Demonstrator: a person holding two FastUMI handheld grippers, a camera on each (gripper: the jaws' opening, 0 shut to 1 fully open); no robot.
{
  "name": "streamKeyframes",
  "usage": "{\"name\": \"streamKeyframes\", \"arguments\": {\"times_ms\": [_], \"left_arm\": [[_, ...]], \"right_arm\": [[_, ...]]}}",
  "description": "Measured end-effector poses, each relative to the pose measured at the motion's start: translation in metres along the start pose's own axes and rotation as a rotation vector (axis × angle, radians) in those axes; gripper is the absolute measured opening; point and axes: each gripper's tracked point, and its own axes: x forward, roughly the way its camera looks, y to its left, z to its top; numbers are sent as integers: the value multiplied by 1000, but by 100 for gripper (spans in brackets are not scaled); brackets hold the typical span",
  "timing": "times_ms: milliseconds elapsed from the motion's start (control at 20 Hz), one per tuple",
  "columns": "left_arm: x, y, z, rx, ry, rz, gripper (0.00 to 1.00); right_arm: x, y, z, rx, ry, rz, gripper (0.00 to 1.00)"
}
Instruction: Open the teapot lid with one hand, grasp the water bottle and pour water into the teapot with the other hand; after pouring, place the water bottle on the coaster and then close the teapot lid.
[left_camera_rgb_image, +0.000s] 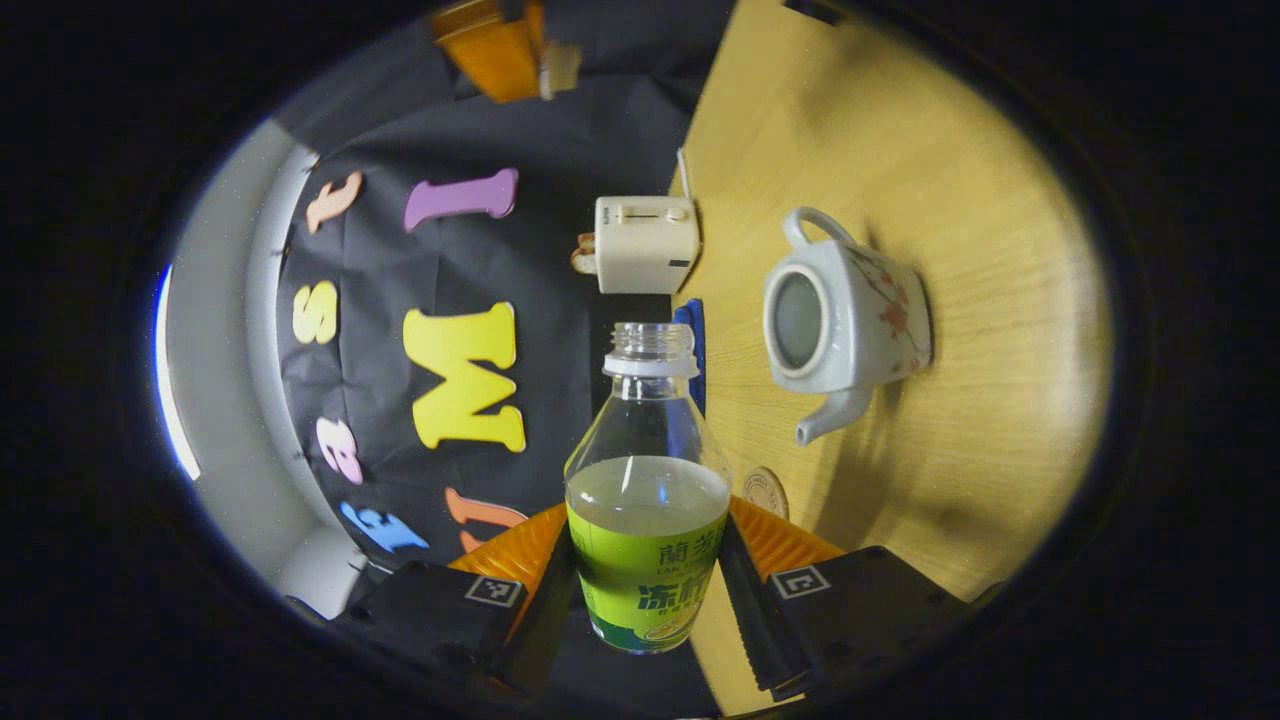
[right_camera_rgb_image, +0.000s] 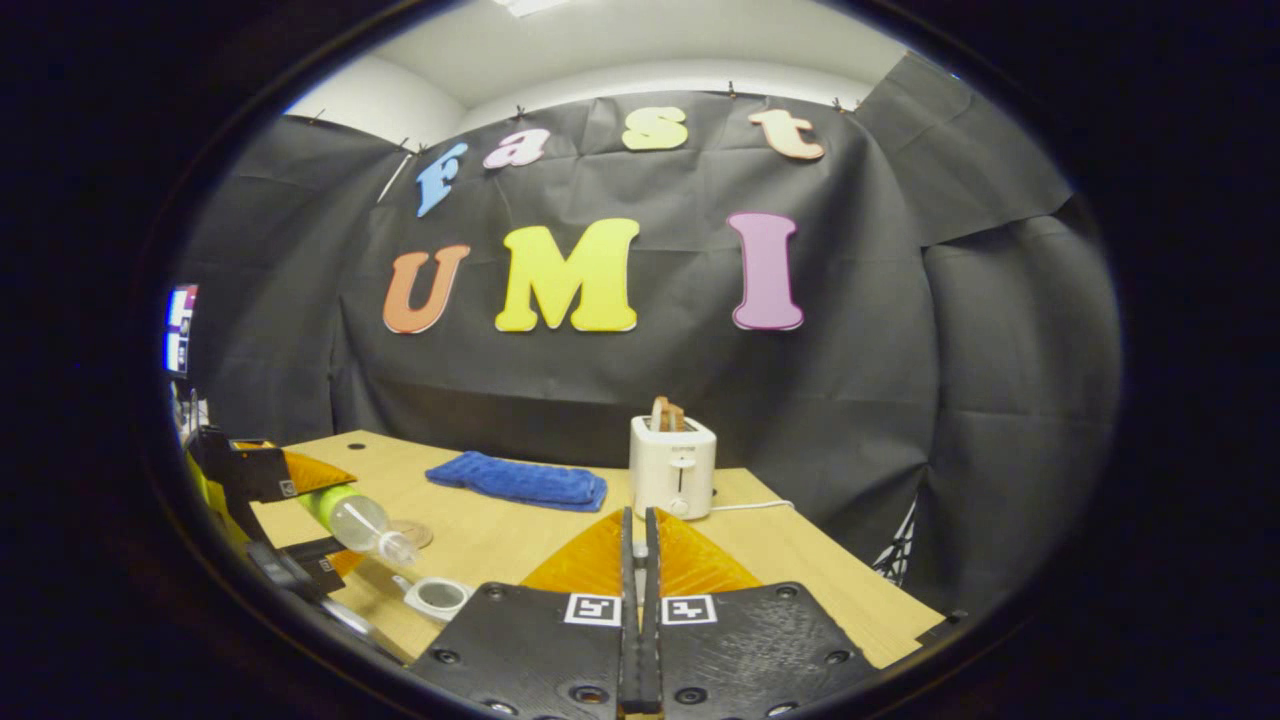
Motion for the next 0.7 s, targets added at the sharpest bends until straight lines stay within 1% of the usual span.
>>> {"name": "streamKeyframes", "arguments": {"times_ms": [100,200,250,300,350,400,550,600,700], "left_arm": [[-1,10,4,-220,-8,-17,75],[1,33,5,-422,-16,-11,75],[4,47,1,-534,-12,-1,71],[9,55,-1,-649,-5,-14,71],[15,64,-5,-766,-11,-18,75],[24,75,-7,-885,-18,-21,76],[39,95,-12,-1143,-24,-9,76],[54,96,-19,-1212,-25,-2,76],[75,90,-27,-1308,-16,4,76]], "right_arm": [[0,-2,1,10,-4,-7,0],[1,-2,-2,5,1,-11,0],[1,0,-4,2,6,-9,0],[2,2,-4,2,8,-6,0],[2,4,-6,2,12,-1,0],[1,7,-7,-1,15,6,0],[2,15,-8,-11,16,19,0],[2,17,-10,-14,17,23,0],[2,22,-12,-15,22,32,0]]}}
